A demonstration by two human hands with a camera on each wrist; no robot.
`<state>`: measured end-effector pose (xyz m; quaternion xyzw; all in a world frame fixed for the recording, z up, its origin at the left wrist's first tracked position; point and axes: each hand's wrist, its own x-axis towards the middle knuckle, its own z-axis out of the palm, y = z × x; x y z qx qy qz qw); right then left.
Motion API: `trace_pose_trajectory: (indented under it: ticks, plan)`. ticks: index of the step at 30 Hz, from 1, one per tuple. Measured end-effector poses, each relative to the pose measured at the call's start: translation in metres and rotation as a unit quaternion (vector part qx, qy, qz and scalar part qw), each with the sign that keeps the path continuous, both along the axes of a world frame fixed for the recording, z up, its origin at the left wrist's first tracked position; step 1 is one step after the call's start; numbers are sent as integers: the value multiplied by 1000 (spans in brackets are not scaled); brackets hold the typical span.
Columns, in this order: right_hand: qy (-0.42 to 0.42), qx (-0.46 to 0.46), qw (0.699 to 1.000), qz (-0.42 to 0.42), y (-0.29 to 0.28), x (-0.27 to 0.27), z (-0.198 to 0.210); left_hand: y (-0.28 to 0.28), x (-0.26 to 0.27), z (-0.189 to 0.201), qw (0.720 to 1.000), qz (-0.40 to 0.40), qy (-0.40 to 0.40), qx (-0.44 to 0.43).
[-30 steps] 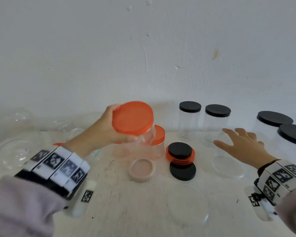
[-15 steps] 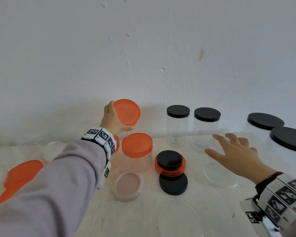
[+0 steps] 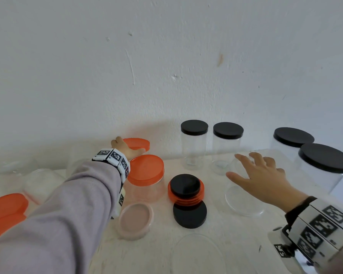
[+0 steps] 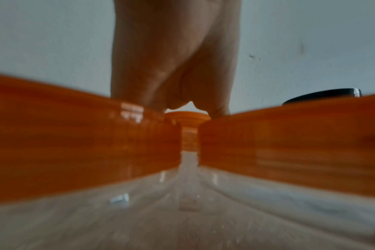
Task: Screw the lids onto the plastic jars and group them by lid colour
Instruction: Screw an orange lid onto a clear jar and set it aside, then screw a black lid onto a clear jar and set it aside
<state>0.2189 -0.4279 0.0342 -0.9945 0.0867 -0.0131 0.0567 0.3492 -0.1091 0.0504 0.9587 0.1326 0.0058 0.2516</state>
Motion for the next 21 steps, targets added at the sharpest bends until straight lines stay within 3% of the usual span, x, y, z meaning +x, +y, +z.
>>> trace_pose_trajectory:
  ticks: [7,12,15,21]
  plan:
    - [16,32,999,10,-3,0,5,4,-6,4,998,-33,37,28]
    - [53,83,994,41,-8,-1,15,-5,-28,9,989,-146,-16,34]
    - [79,101,990,58,-8,-2,23,-21,-57,8,963,-255,-63,57]
    - [97,85,987,99,-3,-19,30,-65,-143,-4,886,-456,-44,77]
